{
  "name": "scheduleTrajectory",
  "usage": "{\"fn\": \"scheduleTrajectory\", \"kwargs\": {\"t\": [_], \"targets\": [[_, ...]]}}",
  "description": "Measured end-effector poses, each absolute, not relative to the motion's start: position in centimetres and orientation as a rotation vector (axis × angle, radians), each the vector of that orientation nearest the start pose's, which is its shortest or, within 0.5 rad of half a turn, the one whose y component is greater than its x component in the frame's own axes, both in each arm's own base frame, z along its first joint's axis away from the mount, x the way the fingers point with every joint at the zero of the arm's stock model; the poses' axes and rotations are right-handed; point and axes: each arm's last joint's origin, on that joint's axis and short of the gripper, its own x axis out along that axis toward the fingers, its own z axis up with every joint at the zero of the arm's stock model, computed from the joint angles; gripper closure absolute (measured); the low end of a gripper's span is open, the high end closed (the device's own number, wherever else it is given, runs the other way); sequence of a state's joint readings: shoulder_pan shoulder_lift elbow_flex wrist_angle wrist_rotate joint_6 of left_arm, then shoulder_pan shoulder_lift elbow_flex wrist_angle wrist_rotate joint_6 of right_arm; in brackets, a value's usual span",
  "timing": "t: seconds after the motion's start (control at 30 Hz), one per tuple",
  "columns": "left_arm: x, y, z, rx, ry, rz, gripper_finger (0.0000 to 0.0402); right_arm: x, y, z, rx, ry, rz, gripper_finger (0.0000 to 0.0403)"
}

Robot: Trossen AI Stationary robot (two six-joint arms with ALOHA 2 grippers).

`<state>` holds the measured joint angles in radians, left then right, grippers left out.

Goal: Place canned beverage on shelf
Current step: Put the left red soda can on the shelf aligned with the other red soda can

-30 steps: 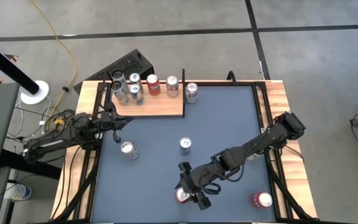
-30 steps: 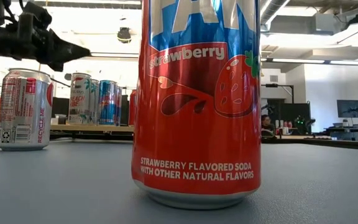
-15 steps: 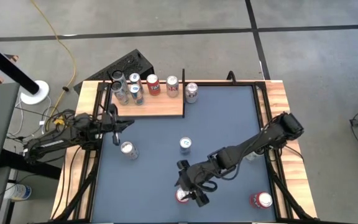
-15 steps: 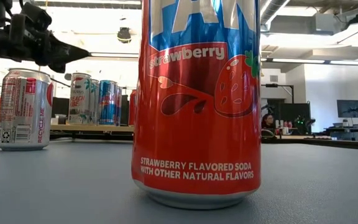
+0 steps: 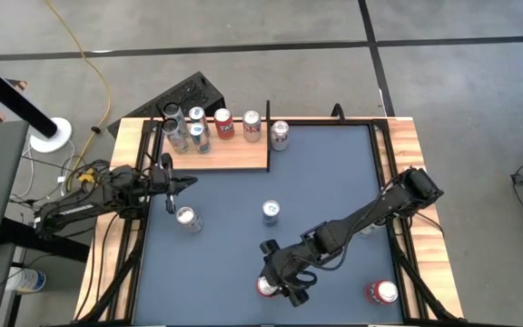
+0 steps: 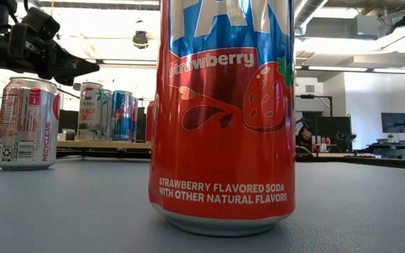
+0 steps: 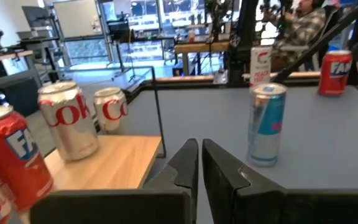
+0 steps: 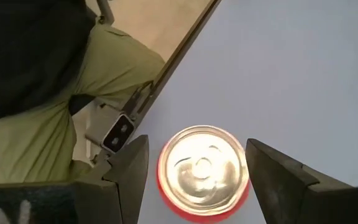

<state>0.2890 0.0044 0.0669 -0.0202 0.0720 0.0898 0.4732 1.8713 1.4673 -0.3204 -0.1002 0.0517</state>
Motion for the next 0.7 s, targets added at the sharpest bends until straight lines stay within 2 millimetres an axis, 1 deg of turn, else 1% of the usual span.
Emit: {"fn": "scheduleTrajectory", "kwargs": {"t": [0.27,0.37,0.53,0.6,0.7], "targets": [[8.97,2.63,17.89,0.088,0.022,0.277,0.0323,36.99,19.49,24.9,-0.165,0.733,0.453,0.0147],[8.97,2.63,17.82,0.09,0.03,0.277,0.03,36.86,19.53,24.8,-0.179,0.745,0.458,0.0147],[8.97,2.63,17.81,0.1,0.032,0.277,0.0267,36.62,20.27,25.04,-0.179,0.727,0.477,0.0147],[8.97,2.63,17.69,0.135,0.05,0.273,0.025,36.53,20.27,24.8,-0.164,0.735,0.476,0.0147],[8.95,2.67,17.55,0.139,0.067,0.29,0.0224,36.38,20.1,24.13,-0.166,0.756,0.462,0.0147]]}}
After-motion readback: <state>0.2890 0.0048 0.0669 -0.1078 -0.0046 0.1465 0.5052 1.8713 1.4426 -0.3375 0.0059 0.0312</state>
